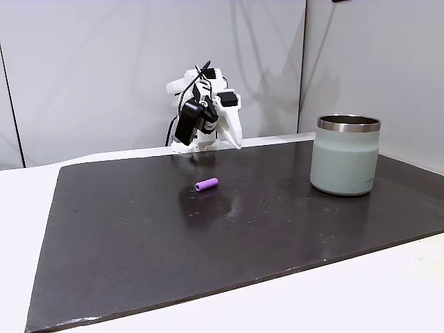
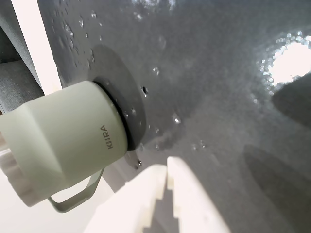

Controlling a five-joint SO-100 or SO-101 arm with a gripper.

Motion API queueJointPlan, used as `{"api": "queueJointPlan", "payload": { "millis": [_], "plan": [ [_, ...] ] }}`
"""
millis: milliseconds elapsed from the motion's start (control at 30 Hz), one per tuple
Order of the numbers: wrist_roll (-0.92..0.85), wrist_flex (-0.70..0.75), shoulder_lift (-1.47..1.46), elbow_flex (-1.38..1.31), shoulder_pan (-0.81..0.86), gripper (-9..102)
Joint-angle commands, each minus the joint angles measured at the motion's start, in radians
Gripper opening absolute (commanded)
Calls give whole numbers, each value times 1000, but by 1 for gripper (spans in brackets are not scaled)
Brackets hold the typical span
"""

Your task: Grasp a pengrip and put it in the cup.

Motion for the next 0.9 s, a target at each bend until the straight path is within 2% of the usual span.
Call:
{"api": "queueJointPlan", "payload": {
  "millis": [0,367,633,733,867],
  "plan": [
    [-46,-117,6,6,-44,0],
    [-46,-92,6,-3,-8,0],
    [-201,48,-2,-192,199,0],
    [-242,-20,-133,-262,293,0],
    [-259,-149,-551,-430,376,0]
  ]
}}
